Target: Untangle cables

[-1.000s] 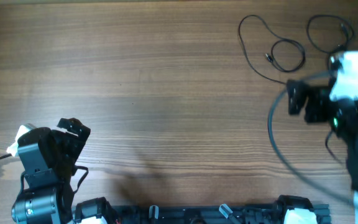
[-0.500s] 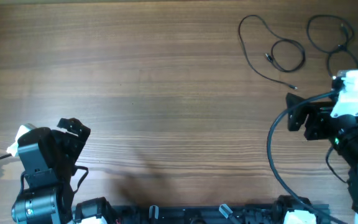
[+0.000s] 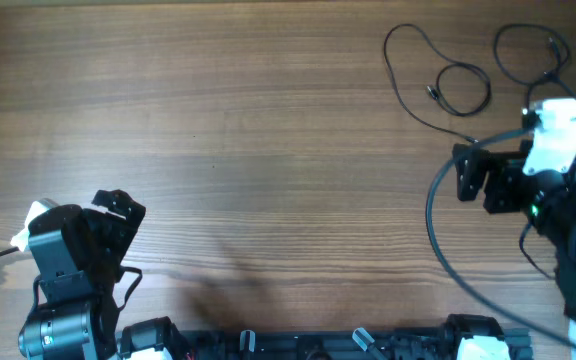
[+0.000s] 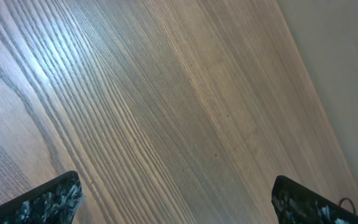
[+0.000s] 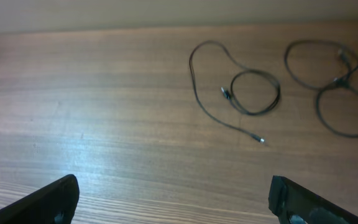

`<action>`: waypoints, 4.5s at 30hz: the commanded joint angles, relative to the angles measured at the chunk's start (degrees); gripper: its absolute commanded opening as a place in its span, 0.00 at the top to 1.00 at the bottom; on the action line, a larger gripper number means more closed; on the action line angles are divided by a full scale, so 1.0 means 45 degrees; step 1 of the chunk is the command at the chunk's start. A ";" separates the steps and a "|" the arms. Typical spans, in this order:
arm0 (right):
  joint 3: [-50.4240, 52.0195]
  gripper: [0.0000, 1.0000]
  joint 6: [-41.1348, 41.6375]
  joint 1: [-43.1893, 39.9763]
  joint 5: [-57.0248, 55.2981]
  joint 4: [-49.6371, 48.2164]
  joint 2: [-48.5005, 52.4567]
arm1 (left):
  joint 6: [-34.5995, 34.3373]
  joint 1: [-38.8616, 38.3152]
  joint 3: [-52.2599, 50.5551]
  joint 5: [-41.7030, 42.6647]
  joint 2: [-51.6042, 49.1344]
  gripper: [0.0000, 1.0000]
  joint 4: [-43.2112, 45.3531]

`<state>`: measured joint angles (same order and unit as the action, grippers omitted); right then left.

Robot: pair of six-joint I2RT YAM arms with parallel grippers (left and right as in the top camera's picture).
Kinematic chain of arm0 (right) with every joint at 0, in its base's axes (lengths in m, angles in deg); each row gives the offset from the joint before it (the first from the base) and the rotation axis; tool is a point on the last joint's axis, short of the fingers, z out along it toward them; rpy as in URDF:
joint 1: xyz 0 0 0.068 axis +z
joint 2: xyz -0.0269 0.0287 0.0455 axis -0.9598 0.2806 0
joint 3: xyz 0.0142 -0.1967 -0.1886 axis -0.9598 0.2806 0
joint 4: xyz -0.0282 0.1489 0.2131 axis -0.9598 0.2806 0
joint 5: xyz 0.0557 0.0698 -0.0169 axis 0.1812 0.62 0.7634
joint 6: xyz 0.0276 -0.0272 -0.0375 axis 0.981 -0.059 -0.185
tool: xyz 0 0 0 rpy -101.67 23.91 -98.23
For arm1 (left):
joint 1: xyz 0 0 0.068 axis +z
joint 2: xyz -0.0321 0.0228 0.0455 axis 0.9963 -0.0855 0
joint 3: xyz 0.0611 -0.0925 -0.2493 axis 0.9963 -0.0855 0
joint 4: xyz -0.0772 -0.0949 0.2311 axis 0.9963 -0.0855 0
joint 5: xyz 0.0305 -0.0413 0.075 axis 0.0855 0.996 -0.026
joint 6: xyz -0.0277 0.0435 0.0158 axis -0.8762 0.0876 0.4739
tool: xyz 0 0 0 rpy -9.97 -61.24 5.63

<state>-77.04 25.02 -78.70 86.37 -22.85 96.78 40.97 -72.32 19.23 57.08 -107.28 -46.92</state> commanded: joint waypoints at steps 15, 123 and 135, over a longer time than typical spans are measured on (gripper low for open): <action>1.1929 0.00 0.0510 0.1744 -0.0767 -1.3610 -0.9360 | -0.0029 0.0083 0.0019 0.0015 0.0029 0.00 0.0034; 1.6679 0.00 0.0709 0.0068 -0.2030 -1.3644 -1.1332 | 0.6368 -0.2234 -1.0248 0.2021 0.8068 0.00 1.1079; 1.6679 0.00 0.0709 0.0068 -0.2030 -1.3644 -1.1317 | 0.9355 -0.2793 -1.0496 0.2599 0.8068 0.00 1.1676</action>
<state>-2.05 28.85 -78.04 76.74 -84.07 46.68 79.43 -84.38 -27.06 67.72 -71.45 5.27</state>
